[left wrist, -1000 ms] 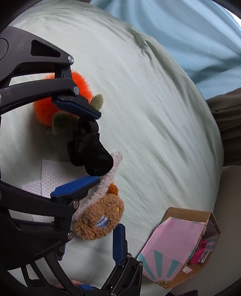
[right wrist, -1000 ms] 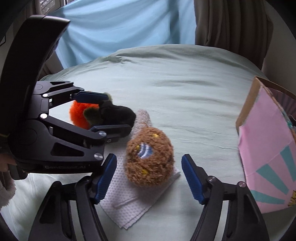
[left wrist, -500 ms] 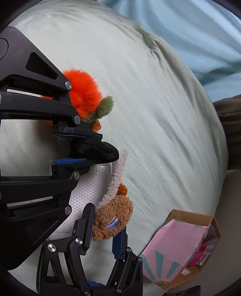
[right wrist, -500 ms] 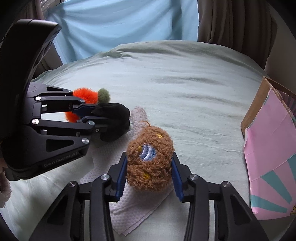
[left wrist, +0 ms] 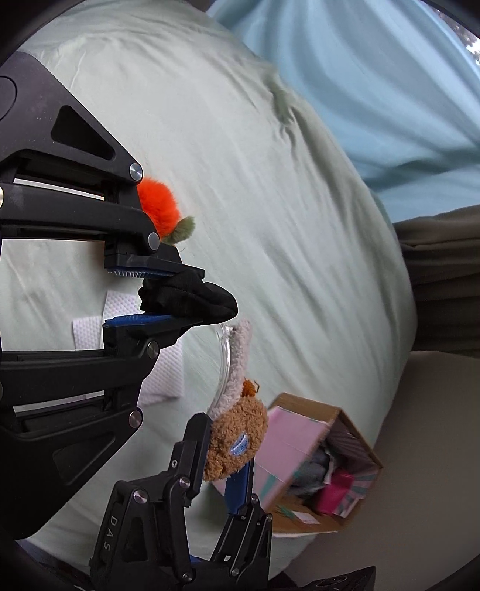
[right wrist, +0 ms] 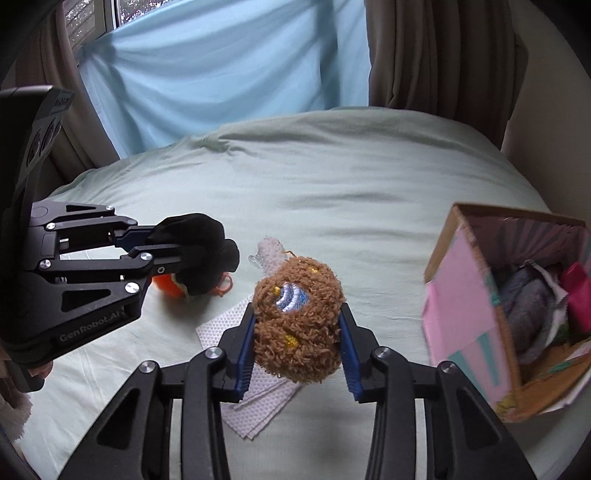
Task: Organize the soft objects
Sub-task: 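Grasp the black plush with the left tool while the right tool grasps the brown plush ball, then carry the black plush and brown plush ball over the cardboard box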
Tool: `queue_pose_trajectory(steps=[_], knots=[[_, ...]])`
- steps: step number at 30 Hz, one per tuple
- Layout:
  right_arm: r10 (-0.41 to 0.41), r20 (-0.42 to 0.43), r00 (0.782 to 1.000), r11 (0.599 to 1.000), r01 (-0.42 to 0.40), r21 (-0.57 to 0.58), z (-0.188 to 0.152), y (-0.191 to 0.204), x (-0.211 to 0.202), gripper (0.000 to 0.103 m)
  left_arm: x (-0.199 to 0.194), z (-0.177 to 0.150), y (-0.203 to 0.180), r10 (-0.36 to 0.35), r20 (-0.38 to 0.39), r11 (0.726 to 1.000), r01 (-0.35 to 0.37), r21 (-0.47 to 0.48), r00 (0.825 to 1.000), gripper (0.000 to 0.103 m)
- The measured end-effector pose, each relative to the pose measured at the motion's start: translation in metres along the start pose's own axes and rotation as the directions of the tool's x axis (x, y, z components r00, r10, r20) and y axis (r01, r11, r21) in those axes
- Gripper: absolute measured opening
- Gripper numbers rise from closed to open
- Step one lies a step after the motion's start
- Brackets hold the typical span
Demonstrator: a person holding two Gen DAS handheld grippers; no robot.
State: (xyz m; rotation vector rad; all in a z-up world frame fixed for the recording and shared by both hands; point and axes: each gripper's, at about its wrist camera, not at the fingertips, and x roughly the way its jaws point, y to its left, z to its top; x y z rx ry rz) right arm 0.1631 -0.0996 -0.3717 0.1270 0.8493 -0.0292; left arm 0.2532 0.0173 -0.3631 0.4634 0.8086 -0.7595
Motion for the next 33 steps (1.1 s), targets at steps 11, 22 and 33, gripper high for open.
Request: queue_pose_trajectory(steps=[11, 22, 33], knots=[[-0.004, 0.034, 0.999, 1.000, 0.004, 0.019, 0.048, -0.036, -0.112, 0.037, -0.093, 0.057, -0.035, 0.036, 0.059, 0.993, -0.029, -0.115, 0.998, 0.014], [-0.023, 0.032, 0.999, 0.998, 0.021, 0.063, 0.085, -0.122, -0.197, 0.037, -0.139, 0.119, -0.117, 0.050, 0.081, 0.957, -0.024, -0.290, 0.995, 0.014], [-0.013, -0.037, 0.999, 0.999, 0.015, 0.051, 0.095, -0.234, -0.197, 0.037, -0.091, 0.169, -0.199, 0.056, 0.045, 0.905, -0.032, -0.424, 0.997, 0.014]])
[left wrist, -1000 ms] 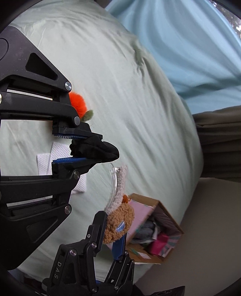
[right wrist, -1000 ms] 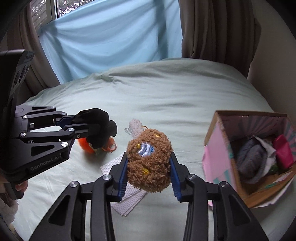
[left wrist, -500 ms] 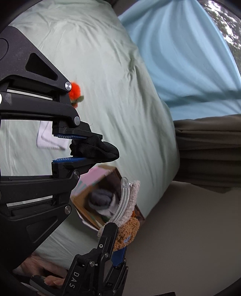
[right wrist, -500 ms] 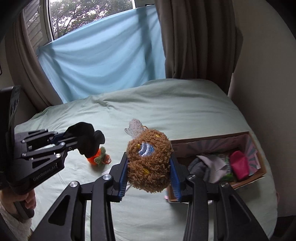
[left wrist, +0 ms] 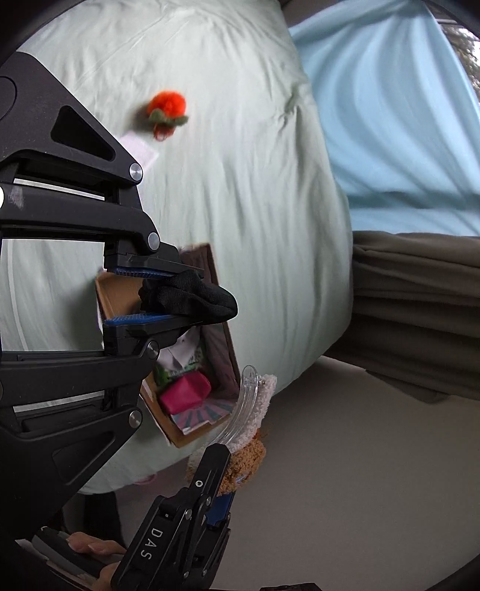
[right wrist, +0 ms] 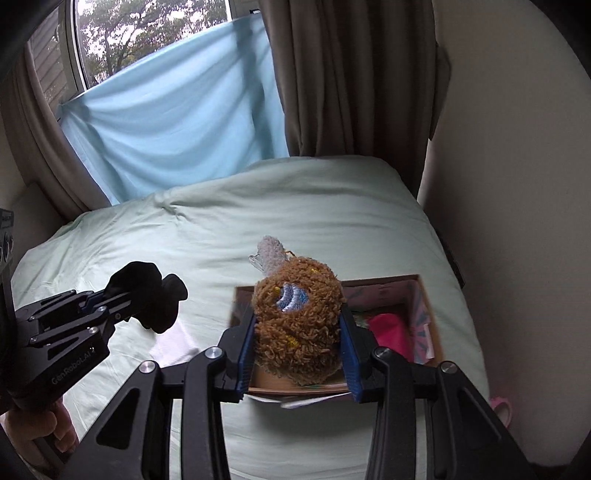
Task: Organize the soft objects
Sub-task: 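Carry the black plush and brown plush ball over the cardboard box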
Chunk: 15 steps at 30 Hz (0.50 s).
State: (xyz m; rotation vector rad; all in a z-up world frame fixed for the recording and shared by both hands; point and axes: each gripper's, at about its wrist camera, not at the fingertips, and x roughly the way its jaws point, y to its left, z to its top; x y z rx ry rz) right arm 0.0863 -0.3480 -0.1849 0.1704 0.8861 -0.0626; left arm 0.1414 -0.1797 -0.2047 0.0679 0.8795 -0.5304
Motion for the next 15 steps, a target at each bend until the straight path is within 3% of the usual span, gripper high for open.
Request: queue_pose_trajectory(steps=[7, 15], knots=[[0.019, -0.079, 0.997, 0.999, -0.017, 0.032, 0.006, -0.053, 0.039, 0.037, 0.059, 0.008, -0.024, 0.027, -0.082, 0.999, -0.030, -0.037, 0.996, 0.014], [0.047, -0.202, 0.978, 0.995, -0.028, 0.096, -0.001, -0.092, 0.102, 0.037, 0.144, 0.000, -0.015, 0.074, -0.218, 0.990, -0.097, -0.100, 0.973, 0.014]])
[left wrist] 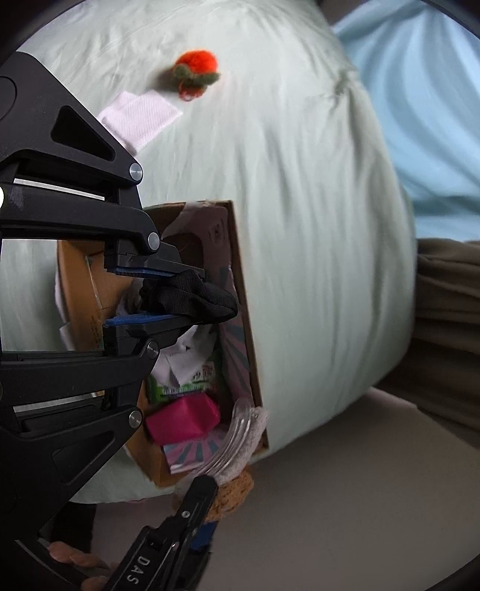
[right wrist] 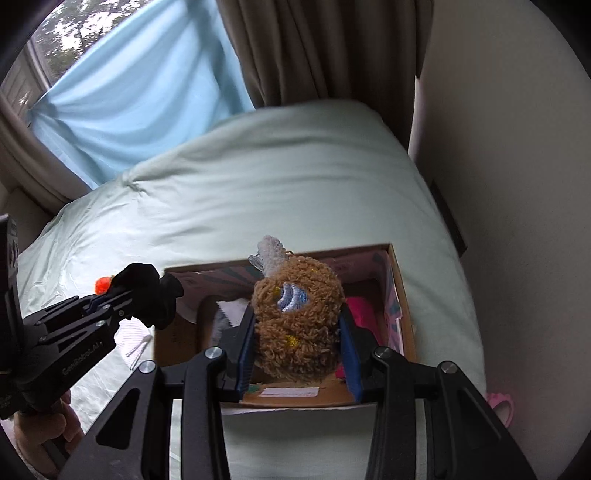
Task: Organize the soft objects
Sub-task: 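Carry the black plush and brown plush ball over the cardboard box, then open both tools to drop the plushes into the box, then withdraw both tools from the box toward the orange plush and white cloth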
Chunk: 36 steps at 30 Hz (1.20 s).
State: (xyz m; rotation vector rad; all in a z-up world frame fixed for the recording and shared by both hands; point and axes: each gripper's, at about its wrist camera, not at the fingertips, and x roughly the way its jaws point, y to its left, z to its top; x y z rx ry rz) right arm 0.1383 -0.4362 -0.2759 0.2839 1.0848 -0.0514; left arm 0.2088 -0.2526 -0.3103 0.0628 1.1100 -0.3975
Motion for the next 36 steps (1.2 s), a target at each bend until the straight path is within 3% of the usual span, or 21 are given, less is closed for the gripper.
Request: queue_pose_trajectory(steps=[3, 10, 11, 12, 13, 14, 16, 17, 30, 36], knots=[[0.030, -0.042, 0.999, 0.999, -0.029, 0.041, -0.002, -0.011, 0.021, 0.037, 0.024, -0.002, 0.006, 0.016, -0.046, 0.999, -0.017, -0.033, 0.999, 0.014], [0.070, -0.100, 0.993, 0.993, -0.060, 0.106, 0.000, -0.018, 0.051, 0.040, 0.049, 0.003, -0.002, 0.051, -0.101, 0.999, -0.051, 0.009, 0.994, 0.015], [0.082, -0.113, 0.990, 0.990, -0.068, 0.125, 0.001, -0.020, 0.055, 0.044, 0.050, 0.004, -0.004, 0.042, -0.107, 0.999, -0.041, 0.006, 0.993, 0.031], [0.098, -0.124, 0.987, 0.987, -0.080, 0.142, 0.003, -0.021, 0.057, 0.047, 0.050, 0.005, -0.005, 0.018, -0.121, 1.000, -0.018, 0.003, 0.993, 0.071], [0.109, -0.130, 0.985, 0.983, -0.087, 0.163, 0.004, -0.023, 0.059, 0.058, 0.049, 0.006, -0.007, 0.012, -0.128, 1.000, -0.012, 0.005, 0.992, 0.092], [0.108, -0.131, 0.986, 0.981, -0.084, 0.177, 0.006, -0.026, 0.059, 0.077, 0.047, 0.006, -0.007, 0.015, -0.122, 1.000, -0.014, 0.012, 0.992, 0.103], [0.110, -0.132, 0.985, 0.979, -0.084, 0.188, 0.009, -0.031, 0.059, 0.099, 0.043, 0.005, -0.010, 0.010, -0.113, 0.999, -0.005, 0.039, 0.993, 0.103], [0.111, -0.131, 0.985, 0.978, -0.085, 0.191, 0.010, -0.033, 0.057, 0.101, 0.043, 0.004, -0.011, 0.016, -0.121, 0.999, -0.010, 0.048, 0.992, 0.103], [0.092, -0.107, 0.990, 0.981, -0.072, 0.177, 0.012, -0.034, 0.035, 0.101, 0.015, 0.003, -0.011, 0.022, -0.113, 0.997, -0.014, 0.069, 0.993, 0.103], [0.072, -0.034, 0.997, 0.990, -0.067, 0.127, 0.011, -0.017, 0.001, 0.101, -0.024, 0.005, -0.010, 0.065, -0.080, 0.994, -0.058, 0.090, 0.995, 0.103]])
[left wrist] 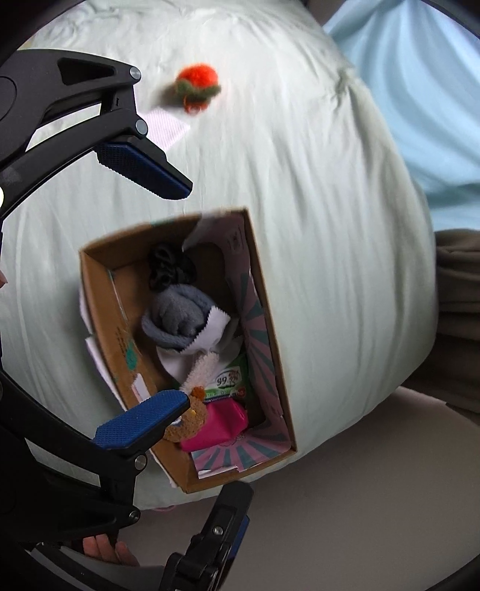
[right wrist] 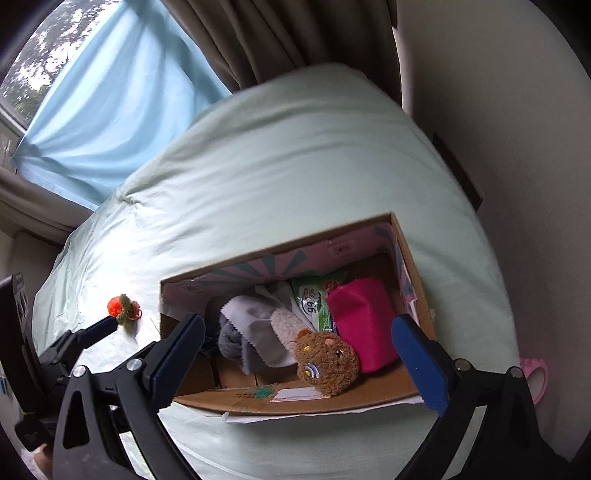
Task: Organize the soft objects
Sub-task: 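Withdraw both tools from the box toward the orange plush and white cloth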
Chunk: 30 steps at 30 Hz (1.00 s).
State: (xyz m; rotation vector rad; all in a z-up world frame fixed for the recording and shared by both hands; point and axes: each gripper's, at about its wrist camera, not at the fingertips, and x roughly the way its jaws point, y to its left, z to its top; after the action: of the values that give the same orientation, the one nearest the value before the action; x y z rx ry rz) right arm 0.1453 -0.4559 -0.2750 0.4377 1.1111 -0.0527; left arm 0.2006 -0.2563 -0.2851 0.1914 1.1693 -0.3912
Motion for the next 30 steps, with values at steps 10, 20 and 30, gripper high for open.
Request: queue_pose_trajectory(steps=[10, 20, 30], knots=[[-0.013, 0.141, 0.990, 0.988, 0.034, -0.148, -0.015, 0.060, -0.082, 0.101, -0.096, -0.023, 0.032, 0.011, 0.133, 0.997, -0.001, -0.075, 0.991, 0.103], [0.062, 0.254, 0.965, 0.947, 0.023, -0.319, -0.047, 0.148, -0.154, 0.101, -0.208, -0.068, 0.090, 0.092, 0.294, 0.983, -0.039, -0.180, 0.951, 0.103], [0.099, 0.328, 0.940, 0.936, 0.024, -0.352, -0.100, 0.214, -0.181, 0.101, -0.275, -0.125, 0.158, 0.173, 0.374, 0.968, -0.087, -0.236, 0.911, 0.103]])
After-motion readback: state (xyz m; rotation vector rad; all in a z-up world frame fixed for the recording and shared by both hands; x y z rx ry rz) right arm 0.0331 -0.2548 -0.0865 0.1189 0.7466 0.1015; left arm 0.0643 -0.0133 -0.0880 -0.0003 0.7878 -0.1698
